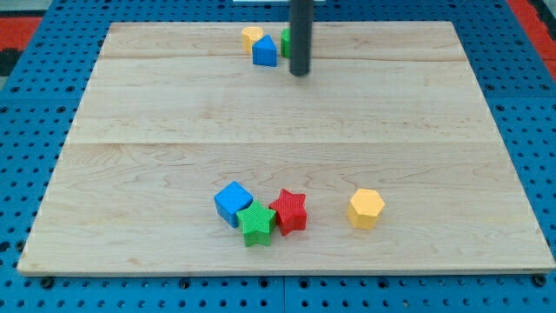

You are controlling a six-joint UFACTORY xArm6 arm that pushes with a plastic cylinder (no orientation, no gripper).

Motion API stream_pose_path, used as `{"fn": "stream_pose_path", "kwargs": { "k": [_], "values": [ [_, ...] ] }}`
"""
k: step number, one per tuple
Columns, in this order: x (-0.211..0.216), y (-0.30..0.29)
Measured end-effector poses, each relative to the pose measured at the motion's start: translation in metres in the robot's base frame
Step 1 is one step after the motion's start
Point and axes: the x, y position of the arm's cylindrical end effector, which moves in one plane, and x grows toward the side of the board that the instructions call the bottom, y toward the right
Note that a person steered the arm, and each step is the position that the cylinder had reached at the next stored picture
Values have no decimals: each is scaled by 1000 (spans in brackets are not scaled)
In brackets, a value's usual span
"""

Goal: Push the yellow hexagon to the green circle

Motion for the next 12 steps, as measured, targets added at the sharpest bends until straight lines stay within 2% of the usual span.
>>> {"fn": "stream_pose_path", "kwargs": {
  "k": [1,2,3,4,5,6,7,8,9,10,11,12],
  "values": [
    [118,65],
    [179,149],
    [251,169],
    [232,97],
    [185,51],
    [206,86],
    [243,41],
    [232,4],
    [179,15],
    [154,42],
    [200,79],
    [169,107]
  ]
}}
